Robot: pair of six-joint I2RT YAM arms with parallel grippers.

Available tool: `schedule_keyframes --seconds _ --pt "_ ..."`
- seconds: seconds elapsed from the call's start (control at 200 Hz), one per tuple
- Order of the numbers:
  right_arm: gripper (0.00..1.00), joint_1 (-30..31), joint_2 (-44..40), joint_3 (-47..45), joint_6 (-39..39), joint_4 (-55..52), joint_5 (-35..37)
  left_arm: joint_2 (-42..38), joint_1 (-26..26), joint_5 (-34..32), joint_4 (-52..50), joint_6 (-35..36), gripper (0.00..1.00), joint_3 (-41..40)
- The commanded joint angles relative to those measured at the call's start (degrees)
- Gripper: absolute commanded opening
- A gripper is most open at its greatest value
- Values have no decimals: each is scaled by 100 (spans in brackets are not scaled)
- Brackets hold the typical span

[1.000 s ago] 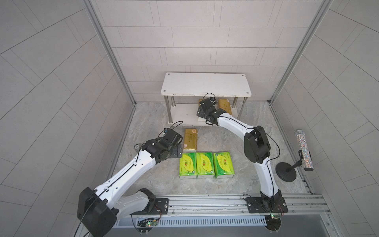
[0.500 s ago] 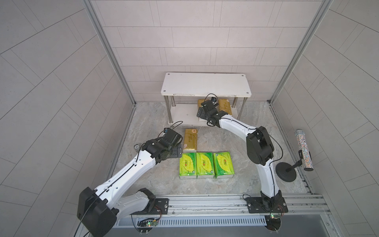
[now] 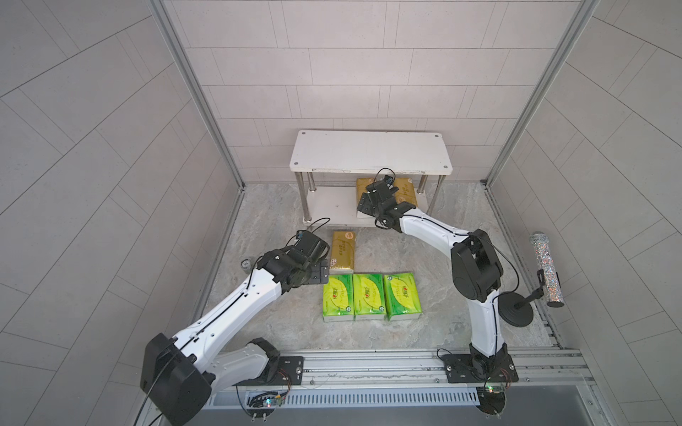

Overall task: Place the tissue boxes on the shelf by color
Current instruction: Place a box of tissues on the shelf.

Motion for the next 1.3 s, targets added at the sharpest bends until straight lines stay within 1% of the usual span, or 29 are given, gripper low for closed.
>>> schedule_keyframes --seconds 0.0,0.155,0.345,0.5,0.635,0.766,0.991,1.156,1.296 --pt "85 -13 -90 -11 145 54 -29 -197 34 -101 -61 -14 100 -106" --pt "85 -10 -107 -22 146 44 -22 -297 34 -149 -61 -28 100 -163" --pt "95 -8 -329 -158 50 116 -8 -295 34 -140 -65 -37 100 -146" --pt "100 -11 -629 -561 -108 672 -75 -239 33 -92 -60 -45 100 -107" --pt "100 -28 -845 -875 -139 810 -83 -184 33 -30 -37 -39 100 -68" --pt "100 -42 -1072 -1175 -200 827 -98 -50 25 206 79 -39 100 -2" --pt "100 -44 -1659 -1802 -322 759 -210 256 -36 346 300 -37 100 170" --pt "100 -28 -2201 -2363 -390 718 -259 675 -163 441 530 -10 100 426" --pt "100 21 -2698 -2730 -624 465 -288 1112 -286 478 817 -11 100 652"
